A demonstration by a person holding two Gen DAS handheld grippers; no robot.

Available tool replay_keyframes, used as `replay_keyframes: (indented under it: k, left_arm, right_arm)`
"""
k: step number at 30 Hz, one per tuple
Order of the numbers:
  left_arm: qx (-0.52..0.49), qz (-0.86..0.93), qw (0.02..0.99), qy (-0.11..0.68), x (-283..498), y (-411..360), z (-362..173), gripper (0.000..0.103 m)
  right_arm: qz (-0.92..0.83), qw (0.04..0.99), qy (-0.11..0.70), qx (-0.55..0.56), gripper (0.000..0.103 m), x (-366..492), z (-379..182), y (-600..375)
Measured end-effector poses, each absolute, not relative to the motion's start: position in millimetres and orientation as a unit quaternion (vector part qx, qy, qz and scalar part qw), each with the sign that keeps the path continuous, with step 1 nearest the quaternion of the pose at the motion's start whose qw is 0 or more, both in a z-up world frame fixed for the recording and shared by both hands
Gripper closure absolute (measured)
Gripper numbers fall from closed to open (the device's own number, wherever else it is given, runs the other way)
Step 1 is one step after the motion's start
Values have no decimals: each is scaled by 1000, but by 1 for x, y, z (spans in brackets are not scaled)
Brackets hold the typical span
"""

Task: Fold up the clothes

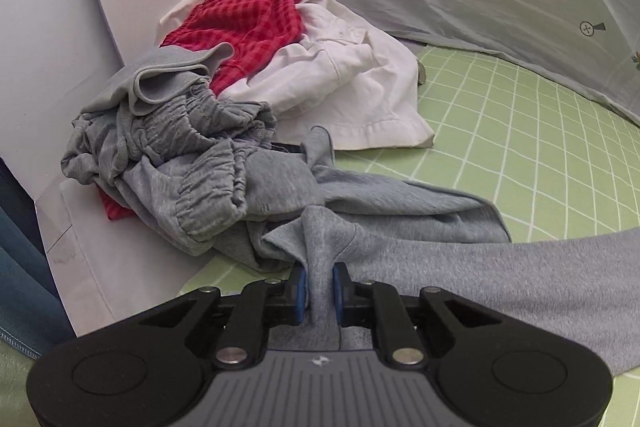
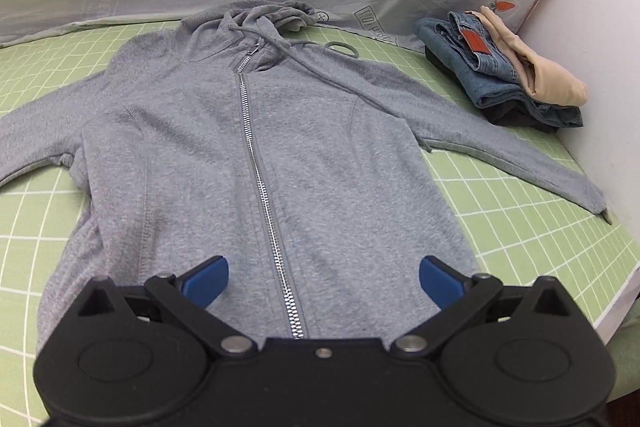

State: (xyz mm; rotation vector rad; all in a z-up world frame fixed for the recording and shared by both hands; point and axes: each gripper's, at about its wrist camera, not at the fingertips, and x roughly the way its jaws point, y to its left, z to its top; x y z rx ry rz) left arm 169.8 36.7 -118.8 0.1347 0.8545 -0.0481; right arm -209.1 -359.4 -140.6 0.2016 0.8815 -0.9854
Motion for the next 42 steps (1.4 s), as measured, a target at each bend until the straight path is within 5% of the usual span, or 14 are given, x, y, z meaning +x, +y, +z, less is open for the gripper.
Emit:
replay_keyframes:
  k: [10, 29, 35, 36, 38, 40, 42]
  left_arm:
    - [-13, -17, 899, 436, 132, 31, -105, 49]
    - [35, -377, 775, 506, -82, -165, -123, 33]
    - [41, -412, 731, 543, -129, -204, -149, 35]
    - [32, -412, 726, 549, -131, -207, -152, 40]
    - [17, -409, 719, 563, -135, -211, -157, 68]
    - [14, -396, 724, 566, -137, -215, -157, 84]
    - [5, -395, 730, 559, -136, -217, -148, 88]
  right_arm:
    - [-491, 772, 386, 117, 0, -250, -133, -377]
    - [-452, 774, 405, 182, 3, -354, -157, -442]
    - [-382, 798, 405, 233, 34, -378, -165, -458]
    - [-366, 803, 402, 244, 41, -381, -166, -460]
    - [-329, 815, 394, 270, 70, -383, -168, -465]
    - [-309, 824, 398, 258, 77, -378, -165, -465]
    - [-286, 838, 391, 249, 87, -374, -156, -469]
